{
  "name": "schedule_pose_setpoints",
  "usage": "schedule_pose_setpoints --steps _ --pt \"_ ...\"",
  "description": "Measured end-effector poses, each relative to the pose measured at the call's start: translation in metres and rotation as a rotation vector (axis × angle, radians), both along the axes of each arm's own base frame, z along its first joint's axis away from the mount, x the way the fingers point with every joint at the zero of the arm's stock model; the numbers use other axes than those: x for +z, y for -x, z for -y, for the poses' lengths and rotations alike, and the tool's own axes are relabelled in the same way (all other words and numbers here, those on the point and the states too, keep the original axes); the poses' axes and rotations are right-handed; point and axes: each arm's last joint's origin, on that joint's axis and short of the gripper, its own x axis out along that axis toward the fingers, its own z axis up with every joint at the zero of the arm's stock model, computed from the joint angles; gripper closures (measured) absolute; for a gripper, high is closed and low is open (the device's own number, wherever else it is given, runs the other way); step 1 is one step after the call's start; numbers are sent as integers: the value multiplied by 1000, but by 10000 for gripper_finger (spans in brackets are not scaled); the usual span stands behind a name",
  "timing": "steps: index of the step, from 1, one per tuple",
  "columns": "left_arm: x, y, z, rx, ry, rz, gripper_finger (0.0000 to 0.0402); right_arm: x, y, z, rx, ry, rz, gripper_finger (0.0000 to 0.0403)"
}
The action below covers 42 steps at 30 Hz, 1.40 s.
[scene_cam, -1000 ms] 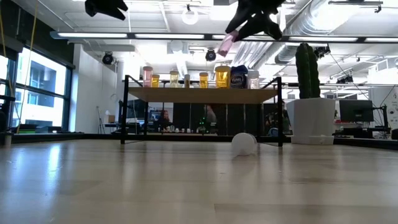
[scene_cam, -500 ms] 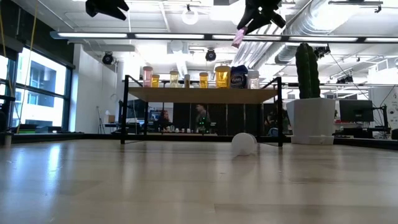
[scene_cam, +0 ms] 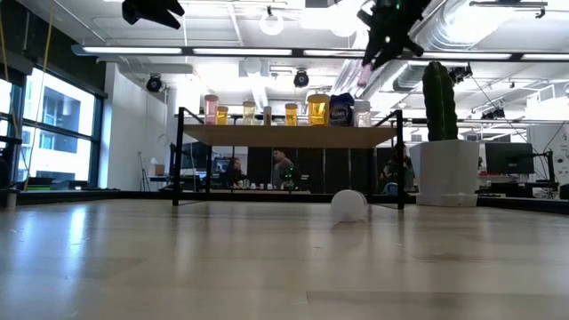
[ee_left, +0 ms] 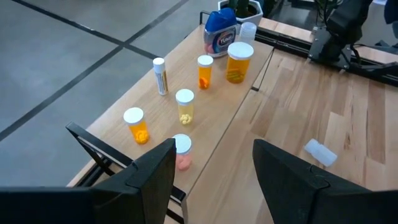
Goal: Pick and place medicine bottles onto shelf by color
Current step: Put the pink pill bottle on the shelf
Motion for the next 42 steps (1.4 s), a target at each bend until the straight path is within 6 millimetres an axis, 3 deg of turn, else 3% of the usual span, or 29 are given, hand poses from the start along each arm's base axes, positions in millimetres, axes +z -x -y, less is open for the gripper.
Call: schedule_pose_setpoints --steps 7,17,42 --pt "0 0 0 0 0 0 197 -32 -9 31 50 -127 -84 308" --pt "0 0 0 2 -1 -1 197 -63 -26 44 152 -167 -240 308" --pt "0 2 -3 106 -54 -35 197 -81 -29 48 265 -182 -395 308"
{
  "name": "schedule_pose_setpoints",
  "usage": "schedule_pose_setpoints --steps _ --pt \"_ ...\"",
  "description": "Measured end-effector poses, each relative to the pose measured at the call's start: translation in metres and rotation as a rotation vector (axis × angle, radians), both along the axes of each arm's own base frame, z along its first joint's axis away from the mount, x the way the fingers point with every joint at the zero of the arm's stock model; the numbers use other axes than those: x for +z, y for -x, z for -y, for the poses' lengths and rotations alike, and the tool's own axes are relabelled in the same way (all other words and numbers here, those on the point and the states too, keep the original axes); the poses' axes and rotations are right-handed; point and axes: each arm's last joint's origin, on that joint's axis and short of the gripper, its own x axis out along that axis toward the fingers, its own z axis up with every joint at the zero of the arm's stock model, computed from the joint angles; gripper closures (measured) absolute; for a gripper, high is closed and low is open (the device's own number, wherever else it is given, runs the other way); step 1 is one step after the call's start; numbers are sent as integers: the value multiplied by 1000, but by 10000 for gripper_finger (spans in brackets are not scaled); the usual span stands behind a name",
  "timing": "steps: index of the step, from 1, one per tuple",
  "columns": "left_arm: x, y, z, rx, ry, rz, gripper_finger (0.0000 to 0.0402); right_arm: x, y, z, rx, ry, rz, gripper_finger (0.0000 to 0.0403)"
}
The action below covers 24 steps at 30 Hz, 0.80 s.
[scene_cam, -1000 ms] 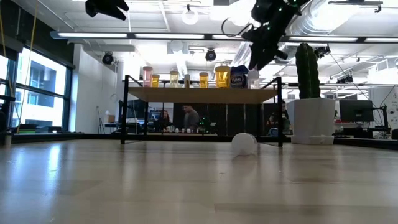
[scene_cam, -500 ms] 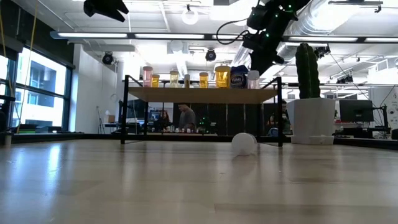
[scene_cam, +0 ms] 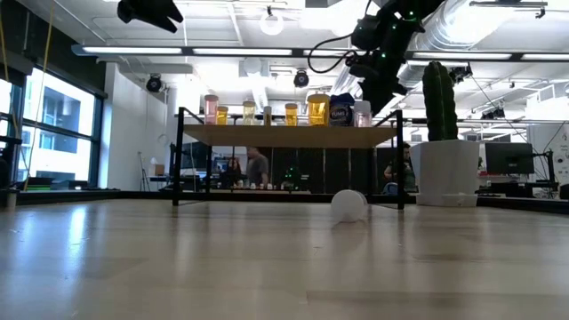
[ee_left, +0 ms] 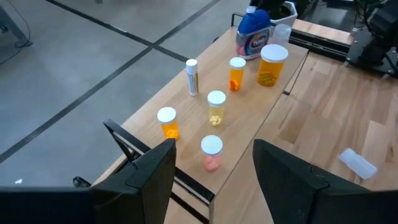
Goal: Pick and place medicine bottles onto shelf by color
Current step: Put the pink pill bottle on the shelf
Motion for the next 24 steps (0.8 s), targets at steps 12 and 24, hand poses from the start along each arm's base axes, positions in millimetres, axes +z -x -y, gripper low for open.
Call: schedule_pose_setpoints --steps 12,24 --pt "0 0 0 0 0 0 197 -1 1 -2 -1 -19 -17 308" --pt "0 0 0 0 0 0 197 -1 -2 -5 -10 -30 -6 308"
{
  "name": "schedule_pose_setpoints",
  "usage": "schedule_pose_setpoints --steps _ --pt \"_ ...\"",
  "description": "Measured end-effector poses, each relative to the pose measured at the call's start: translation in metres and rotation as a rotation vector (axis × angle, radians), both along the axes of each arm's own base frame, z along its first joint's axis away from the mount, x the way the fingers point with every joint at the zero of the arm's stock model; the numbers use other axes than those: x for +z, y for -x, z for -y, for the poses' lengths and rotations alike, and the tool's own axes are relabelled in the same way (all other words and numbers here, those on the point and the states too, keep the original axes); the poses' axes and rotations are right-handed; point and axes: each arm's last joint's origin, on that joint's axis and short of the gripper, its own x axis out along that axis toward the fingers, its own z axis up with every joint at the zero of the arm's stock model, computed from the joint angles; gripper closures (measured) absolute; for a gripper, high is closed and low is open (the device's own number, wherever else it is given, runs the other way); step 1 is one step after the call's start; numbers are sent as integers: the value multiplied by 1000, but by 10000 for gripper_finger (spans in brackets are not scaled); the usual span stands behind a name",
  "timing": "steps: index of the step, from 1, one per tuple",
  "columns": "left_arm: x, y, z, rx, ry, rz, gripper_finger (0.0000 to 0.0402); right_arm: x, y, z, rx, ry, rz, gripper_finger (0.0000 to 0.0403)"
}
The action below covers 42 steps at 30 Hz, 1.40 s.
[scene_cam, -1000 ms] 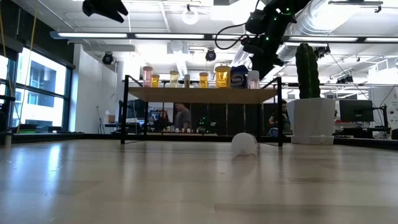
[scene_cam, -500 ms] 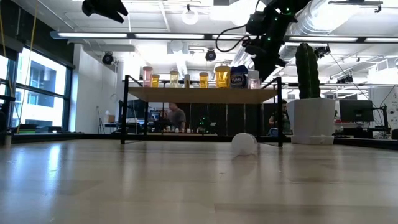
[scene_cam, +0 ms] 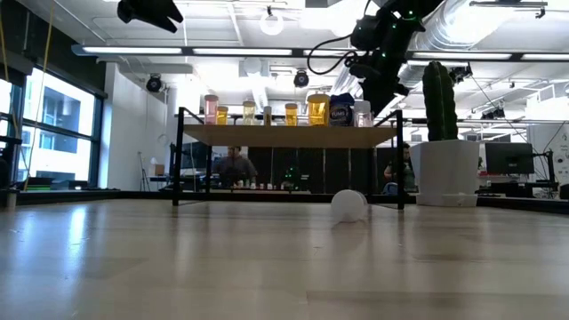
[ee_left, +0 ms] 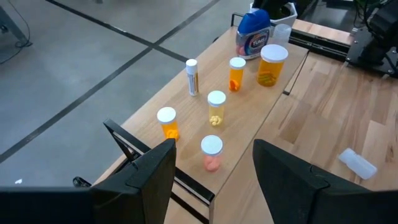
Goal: Pick and place medicine bottles onto shelf by color
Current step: Put the pink pill bottle on the shelf, then put the bottom transparent pill bottle on the shelf
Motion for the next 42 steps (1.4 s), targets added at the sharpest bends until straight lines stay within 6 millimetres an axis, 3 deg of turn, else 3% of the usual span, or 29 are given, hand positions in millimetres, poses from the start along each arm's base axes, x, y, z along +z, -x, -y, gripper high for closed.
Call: schedule_pose_setpoints --steps 17,29,42 --pt "0 0 0 -1 1 0 197 -1 0 -4 9 -18 -14 308" --pt "0 0 0 -1 1 0 197 1 -3 -1 33 15 2 233" --pt "0 1 -1 23 -12 -8 197 13 -3 4 52 75 36 226"
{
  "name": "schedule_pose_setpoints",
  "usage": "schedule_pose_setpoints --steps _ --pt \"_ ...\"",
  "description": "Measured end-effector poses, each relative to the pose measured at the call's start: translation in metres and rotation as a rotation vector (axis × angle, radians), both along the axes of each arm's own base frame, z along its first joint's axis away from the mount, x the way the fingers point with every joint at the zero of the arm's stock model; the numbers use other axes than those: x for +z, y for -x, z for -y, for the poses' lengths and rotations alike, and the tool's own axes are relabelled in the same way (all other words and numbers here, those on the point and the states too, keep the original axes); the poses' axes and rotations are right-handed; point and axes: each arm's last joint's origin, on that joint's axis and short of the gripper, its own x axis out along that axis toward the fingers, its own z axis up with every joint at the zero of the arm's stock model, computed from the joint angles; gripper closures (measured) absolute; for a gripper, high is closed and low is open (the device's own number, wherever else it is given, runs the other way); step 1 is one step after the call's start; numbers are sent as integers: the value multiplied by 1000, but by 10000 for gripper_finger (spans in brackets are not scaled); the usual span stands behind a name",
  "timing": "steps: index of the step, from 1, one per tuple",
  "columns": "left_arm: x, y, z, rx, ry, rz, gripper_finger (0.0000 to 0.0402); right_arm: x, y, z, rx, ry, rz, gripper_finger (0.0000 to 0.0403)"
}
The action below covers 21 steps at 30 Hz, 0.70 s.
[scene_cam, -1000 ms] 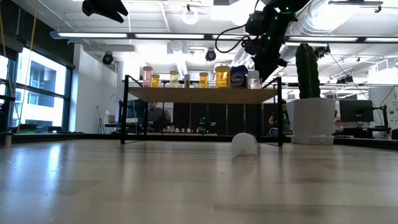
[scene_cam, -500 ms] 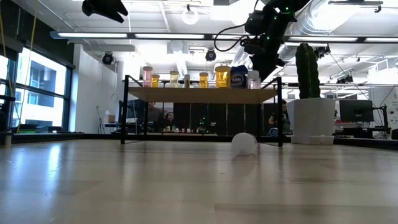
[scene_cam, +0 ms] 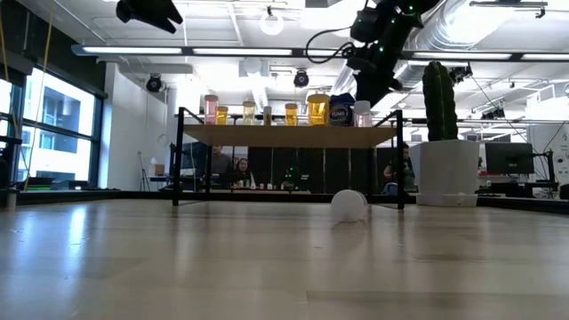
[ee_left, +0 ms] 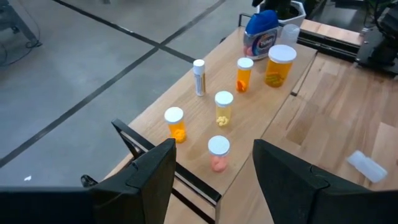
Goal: Pick and place medicine bottles onto shelf by color
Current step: Put the bottom transparent pill bottle on the shelf
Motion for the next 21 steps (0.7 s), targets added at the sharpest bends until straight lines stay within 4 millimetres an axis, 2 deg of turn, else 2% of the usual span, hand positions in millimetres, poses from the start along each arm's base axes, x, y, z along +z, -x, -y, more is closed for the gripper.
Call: schedule_pose_setpoints --steps 6,11,21 --pt "0 0 0 18 18 19 197 13 3 5 -18 31 31 226" --pt "-1 -1 2 24 124 99 197 28 6 6 -15 58 49 226" --pt "-4 -12 25 -173 236 110 197 76 9 2 -11 161 147 226"
